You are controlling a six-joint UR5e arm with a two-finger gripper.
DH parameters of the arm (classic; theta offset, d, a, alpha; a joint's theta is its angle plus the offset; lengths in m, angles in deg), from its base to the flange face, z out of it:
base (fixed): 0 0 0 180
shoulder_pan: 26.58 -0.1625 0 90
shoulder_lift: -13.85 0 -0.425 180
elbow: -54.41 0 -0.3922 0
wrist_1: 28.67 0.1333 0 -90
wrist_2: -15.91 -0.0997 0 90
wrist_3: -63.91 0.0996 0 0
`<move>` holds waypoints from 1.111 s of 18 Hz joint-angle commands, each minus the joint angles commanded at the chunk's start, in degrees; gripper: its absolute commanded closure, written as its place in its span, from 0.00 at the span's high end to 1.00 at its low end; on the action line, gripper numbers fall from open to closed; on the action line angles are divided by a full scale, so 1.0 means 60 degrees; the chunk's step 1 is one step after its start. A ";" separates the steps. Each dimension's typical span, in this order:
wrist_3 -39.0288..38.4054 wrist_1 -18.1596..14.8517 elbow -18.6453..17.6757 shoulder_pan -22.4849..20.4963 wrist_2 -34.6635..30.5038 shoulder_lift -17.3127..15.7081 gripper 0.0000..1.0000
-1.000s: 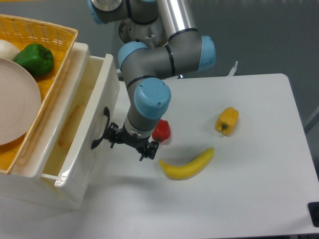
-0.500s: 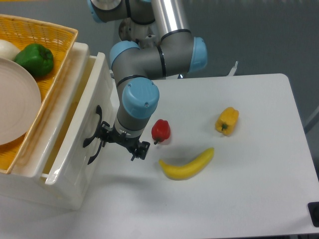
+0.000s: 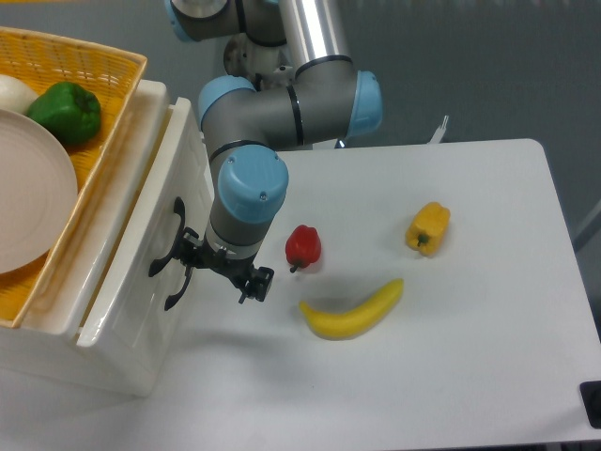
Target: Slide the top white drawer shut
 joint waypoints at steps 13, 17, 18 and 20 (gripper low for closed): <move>0.0394 -0.0015 0.0088 -0.0848 -0.0131 -0.0176 1.00; 0.0775 0.0014 0.0044 -0.1025 -0.1066 -0.0161 1.00; 0.1110 0.0044 0.0058 -0.1054 -0.1301 -0.0161 1.00; 0.2061 0.0044 0.0161 -0.1258 -0.1625 -0.0161 1.00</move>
